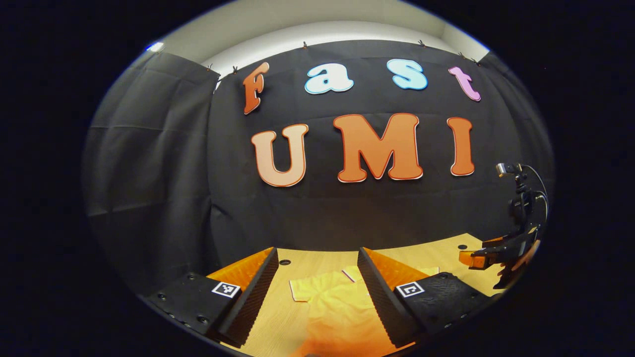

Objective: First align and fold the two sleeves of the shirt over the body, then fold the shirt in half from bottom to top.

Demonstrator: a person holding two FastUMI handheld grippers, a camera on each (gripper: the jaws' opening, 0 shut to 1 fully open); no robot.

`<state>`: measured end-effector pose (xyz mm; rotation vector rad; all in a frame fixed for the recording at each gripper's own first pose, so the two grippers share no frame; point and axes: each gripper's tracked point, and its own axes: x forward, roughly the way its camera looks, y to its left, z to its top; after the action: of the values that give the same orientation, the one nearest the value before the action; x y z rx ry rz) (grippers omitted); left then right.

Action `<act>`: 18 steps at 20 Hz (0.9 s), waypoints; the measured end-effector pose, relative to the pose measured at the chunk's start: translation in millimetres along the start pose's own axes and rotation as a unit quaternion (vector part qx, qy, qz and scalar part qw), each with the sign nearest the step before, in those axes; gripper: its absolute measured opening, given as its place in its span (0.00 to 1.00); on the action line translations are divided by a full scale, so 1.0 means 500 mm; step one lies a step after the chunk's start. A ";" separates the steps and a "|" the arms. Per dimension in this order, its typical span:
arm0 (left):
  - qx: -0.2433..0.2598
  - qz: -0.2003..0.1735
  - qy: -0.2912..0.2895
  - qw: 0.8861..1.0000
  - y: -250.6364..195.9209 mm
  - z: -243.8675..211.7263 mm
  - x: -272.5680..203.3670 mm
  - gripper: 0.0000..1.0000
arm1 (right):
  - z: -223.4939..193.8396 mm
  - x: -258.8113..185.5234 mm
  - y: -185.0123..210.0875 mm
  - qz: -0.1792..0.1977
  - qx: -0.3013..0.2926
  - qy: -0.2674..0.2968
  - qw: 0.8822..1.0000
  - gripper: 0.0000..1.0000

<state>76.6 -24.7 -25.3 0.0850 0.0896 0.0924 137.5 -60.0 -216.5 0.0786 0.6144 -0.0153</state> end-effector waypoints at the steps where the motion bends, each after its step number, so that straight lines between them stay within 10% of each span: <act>1: -0.002 0.008 0.010 1.000 0.003 -0.013 -0.004 0.98 | -0.017 0.016 -0.002 0.002 0.003 0.024 1.000 0.98; 18: -0.020 0.028 0.125 0.992 0.020 -0.156 -0.001 0.99 | -0.195 0.266 -0.016 0.011 0.010 0.345 0.938 0.83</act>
<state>67.8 -8.4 -101.8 0.0355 0.3350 0.1597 189.6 -59.2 -373.1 0.1109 1.3182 0.0291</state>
